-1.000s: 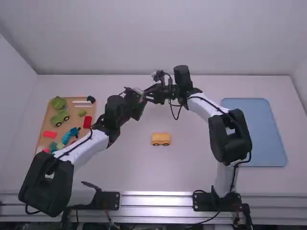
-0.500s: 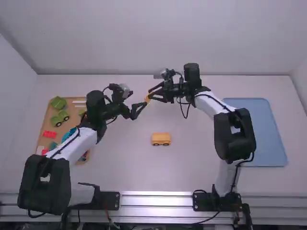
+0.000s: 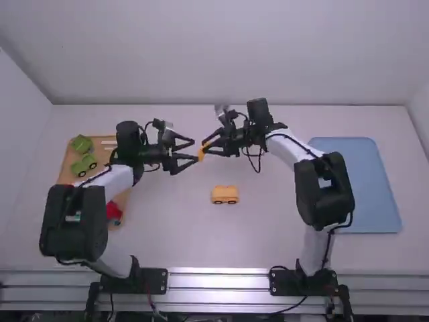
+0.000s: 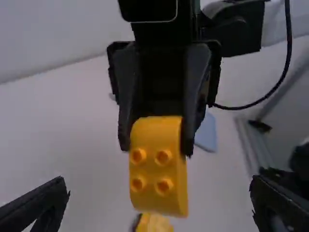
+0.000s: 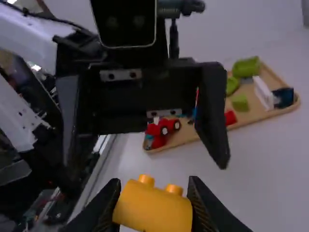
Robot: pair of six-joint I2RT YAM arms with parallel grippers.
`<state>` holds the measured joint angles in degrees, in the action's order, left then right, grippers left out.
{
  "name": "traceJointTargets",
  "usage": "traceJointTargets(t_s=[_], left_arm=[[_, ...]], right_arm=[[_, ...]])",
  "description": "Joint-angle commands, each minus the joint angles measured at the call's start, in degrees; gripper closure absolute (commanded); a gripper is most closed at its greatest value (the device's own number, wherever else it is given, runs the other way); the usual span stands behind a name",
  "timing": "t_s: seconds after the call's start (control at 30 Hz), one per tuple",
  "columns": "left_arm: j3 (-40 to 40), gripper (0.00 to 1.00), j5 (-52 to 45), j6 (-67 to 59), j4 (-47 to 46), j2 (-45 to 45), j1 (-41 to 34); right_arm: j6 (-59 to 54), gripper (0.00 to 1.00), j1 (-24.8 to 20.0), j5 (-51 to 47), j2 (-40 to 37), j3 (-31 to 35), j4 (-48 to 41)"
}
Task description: Assemble lego blocks to make yellow taxi
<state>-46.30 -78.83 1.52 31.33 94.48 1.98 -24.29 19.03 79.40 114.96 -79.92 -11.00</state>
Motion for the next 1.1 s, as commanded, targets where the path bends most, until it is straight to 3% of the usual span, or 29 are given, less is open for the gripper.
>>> traceJointTargets(t_s=[0.0, 0.27, 0.5, 0.7, 0.87, 1.07], left_arm=[[-2.0, 0.04, -6.3, -0.9, 0.2, 1.5, 1.1], [-2.0, 0.04, -10.2, -6.9, 0.6, 2.2, -2.4], [-1.9, 0.06, 5.0, -18.3, -6.7, 2.2, -7.7], [-2.0, 0.05, 3.3, -21.0, -8.3, 2.2, -8.3], [-1.9, 0.05, 3.5, -28.2, -9.9, 2.2, -8.9], [-1.9, 0.07, 8.0, -28.8, -9.2, 2.2, -10.8]], right_arm=[[-14.5, 0.92, -0.7, -5.9, -3.5, -1.1, -6.2], [-33.2, 0.97, -0.3, -21.8, -13.8, -1.1, -21.9], [-37.1, 1.00, -0.3, -18.0, -13.4, -1.0, -22.9], [-39.5, 1.00, -0.4, -17.8, -13.3, -1.1, -25.6], [-48.2, 1.00, 0.6, -17.5, -13.3, -1.1, -31.5], [-47.8, 1.00, 0.5, -16.0, -13.3, -1.1, -31.3]])
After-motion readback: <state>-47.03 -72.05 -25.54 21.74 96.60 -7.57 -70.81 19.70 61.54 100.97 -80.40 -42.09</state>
